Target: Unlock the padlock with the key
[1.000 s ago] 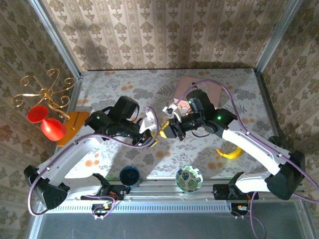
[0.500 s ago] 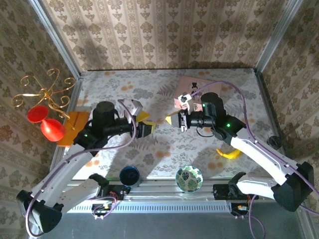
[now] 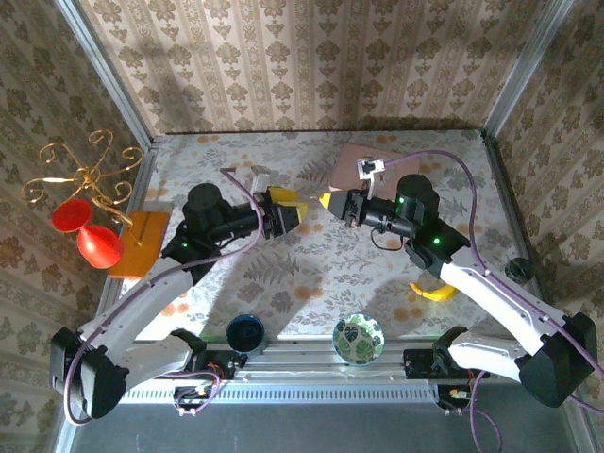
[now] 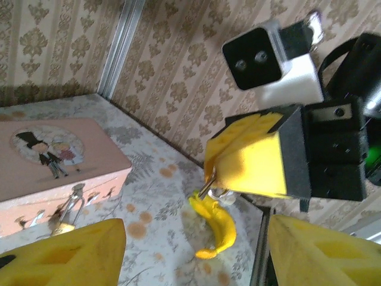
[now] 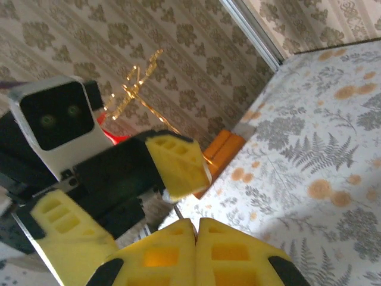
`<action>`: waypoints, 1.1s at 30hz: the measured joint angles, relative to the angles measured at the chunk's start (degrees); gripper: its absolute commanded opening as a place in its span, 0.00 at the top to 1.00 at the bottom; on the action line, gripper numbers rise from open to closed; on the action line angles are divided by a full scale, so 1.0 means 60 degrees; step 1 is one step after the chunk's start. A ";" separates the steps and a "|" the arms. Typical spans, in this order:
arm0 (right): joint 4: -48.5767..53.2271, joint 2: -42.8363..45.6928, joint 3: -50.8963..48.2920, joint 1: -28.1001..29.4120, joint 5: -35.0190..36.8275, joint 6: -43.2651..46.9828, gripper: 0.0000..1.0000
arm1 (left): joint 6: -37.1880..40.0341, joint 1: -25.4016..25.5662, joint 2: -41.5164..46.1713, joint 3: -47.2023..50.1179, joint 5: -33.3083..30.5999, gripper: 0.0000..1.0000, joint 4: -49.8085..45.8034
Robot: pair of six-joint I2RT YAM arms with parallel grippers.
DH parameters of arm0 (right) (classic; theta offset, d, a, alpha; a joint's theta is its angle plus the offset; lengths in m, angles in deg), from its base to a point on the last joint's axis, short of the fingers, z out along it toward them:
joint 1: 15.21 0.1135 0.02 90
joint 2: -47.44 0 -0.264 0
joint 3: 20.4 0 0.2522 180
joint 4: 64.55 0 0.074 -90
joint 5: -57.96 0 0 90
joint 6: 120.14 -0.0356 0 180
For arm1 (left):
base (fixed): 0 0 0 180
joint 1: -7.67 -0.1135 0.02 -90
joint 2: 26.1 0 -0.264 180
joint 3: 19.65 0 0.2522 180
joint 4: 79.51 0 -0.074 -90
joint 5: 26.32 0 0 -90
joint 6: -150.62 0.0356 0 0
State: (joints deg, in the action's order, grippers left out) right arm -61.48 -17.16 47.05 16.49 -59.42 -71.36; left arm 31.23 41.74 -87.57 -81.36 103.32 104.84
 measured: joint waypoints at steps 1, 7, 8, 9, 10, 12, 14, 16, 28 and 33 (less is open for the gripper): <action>-0.0138 -0.0015 -0.0040 -0.0011 0.0000 -0.0135 1.00 | -0.0113 -0.0004 -0.0066 -0.0004 0.0047 0.42 0.0168; -0.0656 -0.0131 -0.0157 -0.0051 -0.0047 -0.0601 1.00 | -0.0750 -0.0076 -0.0572 -0.0015 0.0240 0.49 0.0940; -0.0710 -0.0138 -0.0157 -0.0051 -0.0066 -0.0652 1.00 | -0.0845 -0.0106 -0.0645 -0.0015 0.0266 0.51 0.1042; -0.0761 -0.0146 -0.0157 -0.0051 -0.0076 -0.0678 1.00 | -0.0958 -0.0131 -0.0725 -0.0015 0.0299 0.53 0.1155; -0.0834 -0.0153 -0.0157 -0.0051 -0.0084 -0.0707 1.00 | -0.1053 -0.0135 -0.0805 -0.0015 0.0321 0.55 0.1282; -0.0965 -0.0171 -0.0157 -0.0051 -0.0120 -0.0769 1.00 | -0.1217 -0.0138 -0.0929 -0.0015 0.0386 0.59 0.1494; -0.0987 -0.0175 -0.0160 -0.0051 -0.0160 -0.0823 1.00 | -0.1359 -0.0138 -0.1016 -0.0018 0.0452 0.63 0.1676; -0.0998 -0.0175 -0.0160 -0.0051 -0.0215 -0.0860 1.00 | -0.1472 -0.0138 -0.1075 -0.0018 0.0521 0.68 0.1865; -0.1162 -0.0175 -0.0248 -0.0055 -0.0229 -0.0918 1.00 | -0.1796 -0.0138 -0.1162 -0.0025 0.0914 0.77 0.2605; -0.1195 -0.0175 -0.0248 -0.0055 -0.0251 -0.0922 1.00 | -0.1942 -0.0142 -0.1264 -0.0025 0.1005 0.77 0.2790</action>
State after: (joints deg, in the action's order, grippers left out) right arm -68.65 -18.21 45.56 16.17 -60.93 -76.89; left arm 19.59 40.89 -95.16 -81.51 109.35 121.58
